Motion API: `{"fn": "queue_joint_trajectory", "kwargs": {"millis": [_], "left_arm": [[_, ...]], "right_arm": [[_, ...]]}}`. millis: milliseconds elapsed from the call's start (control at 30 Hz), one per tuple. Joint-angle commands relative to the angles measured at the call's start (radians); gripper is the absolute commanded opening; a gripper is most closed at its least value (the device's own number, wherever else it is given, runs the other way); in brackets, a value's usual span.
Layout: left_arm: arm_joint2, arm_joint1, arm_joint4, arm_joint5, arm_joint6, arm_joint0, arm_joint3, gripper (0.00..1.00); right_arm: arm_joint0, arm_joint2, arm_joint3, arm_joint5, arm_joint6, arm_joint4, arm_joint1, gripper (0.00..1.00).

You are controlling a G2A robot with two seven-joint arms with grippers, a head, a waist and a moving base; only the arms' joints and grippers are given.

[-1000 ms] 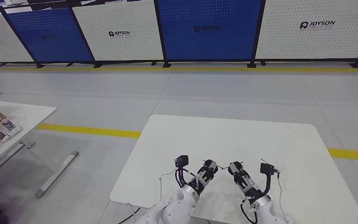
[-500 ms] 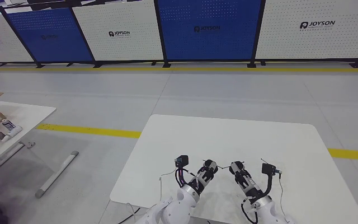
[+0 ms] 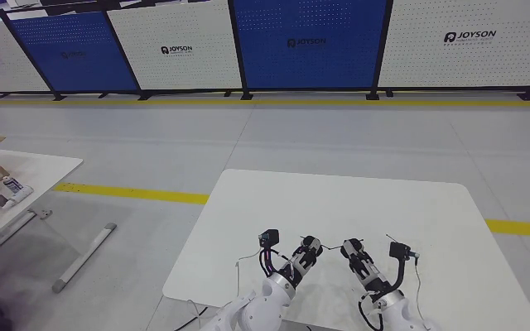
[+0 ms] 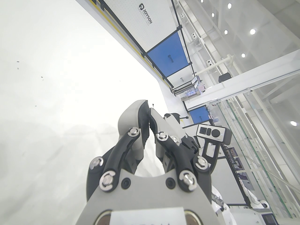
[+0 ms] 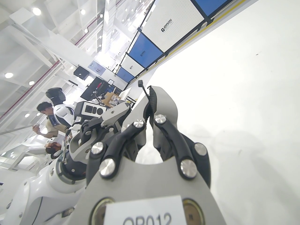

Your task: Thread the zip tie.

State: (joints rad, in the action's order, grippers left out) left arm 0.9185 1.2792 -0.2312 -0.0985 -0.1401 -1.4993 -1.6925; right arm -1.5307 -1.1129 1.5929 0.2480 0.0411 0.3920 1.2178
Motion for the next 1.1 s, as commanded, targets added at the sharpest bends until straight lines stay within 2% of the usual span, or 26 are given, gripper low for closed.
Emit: {"fn": "queue_joint_trajectory", "kwargs": {"millis": [0, 333, 733, 1067], "left_arm": [[0.000, 0.000, 0.000, 0.000, 0.000, 0.000, 0.000, 0.00], [0.000, 0.000, 0.000, 0.000, 0.000, 0.000, 0.000, 0.00], [0.000, 0.000, 0.000, 0.000, 0.000, 0.000, 0.000, 0.00], [0.000, 0.000, 0.000, 0.000, 0.000, 0.000, 0.000, 0.00]], "right_arm": [[0.001, 0.001, 0.000, -0.002, 0.002, 0.000, 0.001, 0.00], [0.017, 0.010, -0.011, -0.007, 0.043, -0.008, 0.007, 0.00], [-0.006, -0.024, -0.004, 0.021, 0.027, -0.022, 0.007, 0.00], [-0.009, -0.030, 0.001, 0.012, 0.030, -0.014, 0.009, 0.00]]}}
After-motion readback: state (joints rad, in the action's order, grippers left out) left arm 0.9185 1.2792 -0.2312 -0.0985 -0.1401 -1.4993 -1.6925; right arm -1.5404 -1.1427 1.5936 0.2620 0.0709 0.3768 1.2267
